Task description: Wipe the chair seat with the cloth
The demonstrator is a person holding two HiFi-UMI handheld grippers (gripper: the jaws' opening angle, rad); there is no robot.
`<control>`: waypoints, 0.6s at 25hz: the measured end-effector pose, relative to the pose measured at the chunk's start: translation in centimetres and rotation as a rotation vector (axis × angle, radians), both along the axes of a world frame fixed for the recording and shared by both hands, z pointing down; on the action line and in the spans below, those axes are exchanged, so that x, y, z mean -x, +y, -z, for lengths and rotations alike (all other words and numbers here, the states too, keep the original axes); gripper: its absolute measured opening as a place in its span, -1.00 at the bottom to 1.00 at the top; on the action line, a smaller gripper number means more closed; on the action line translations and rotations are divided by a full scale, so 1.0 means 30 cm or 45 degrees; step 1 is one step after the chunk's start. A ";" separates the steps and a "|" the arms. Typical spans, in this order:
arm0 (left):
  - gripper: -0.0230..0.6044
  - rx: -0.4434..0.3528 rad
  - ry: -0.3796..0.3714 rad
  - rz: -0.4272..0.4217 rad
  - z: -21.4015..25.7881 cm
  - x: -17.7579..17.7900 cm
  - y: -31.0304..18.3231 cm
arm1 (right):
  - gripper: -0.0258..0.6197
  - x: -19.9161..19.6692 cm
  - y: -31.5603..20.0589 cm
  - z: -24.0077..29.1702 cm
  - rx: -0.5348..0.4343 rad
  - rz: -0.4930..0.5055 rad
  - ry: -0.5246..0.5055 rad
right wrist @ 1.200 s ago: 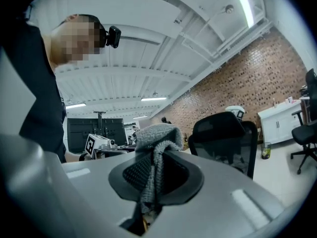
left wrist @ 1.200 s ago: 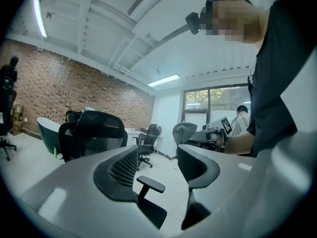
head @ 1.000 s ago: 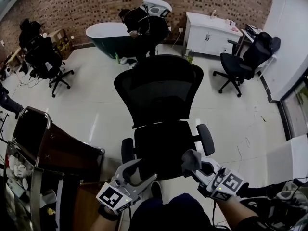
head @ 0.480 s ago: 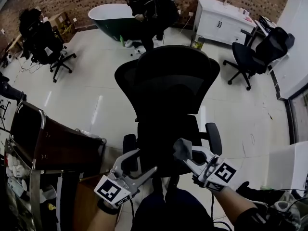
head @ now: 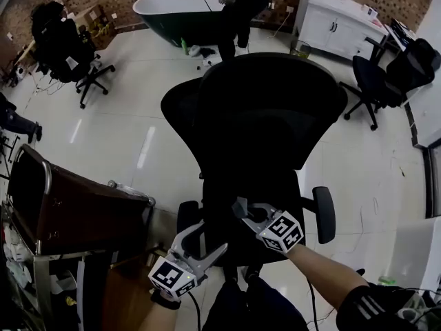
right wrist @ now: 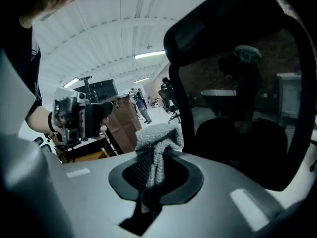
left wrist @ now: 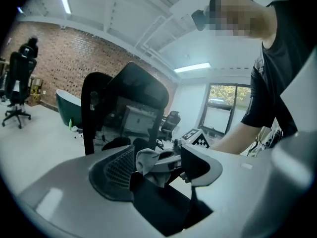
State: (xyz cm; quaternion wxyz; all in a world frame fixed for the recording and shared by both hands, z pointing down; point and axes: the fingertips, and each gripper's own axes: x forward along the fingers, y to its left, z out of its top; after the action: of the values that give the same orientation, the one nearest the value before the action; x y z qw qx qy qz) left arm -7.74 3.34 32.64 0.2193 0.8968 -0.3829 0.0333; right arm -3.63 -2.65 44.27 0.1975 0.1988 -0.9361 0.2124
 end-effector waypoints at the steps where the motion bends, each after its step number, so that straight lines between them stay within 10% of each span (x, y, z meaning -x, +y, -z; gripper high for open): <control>1: 0.08 0.014 -0.002 0.011 -0.047 0.010 -0.013 | -0.81 0.029 -0.020 -0.070 0.011 0.021 0.031; 15: 0.08 0.068 0.043 0.058 -0.447 0.100 -0.173 | -0.81 0.385 -0.265 -0.864 -0.091 0.363 0.523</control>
State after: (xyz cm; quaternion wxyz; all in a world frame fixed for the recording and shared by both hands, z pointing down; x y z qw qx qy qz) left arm -10.75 -1.83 46.04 0.2504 0.8820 -0.3984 0.0234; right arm -15.19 -10.61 70.19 0.4043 0.1106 -0.9019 0.1044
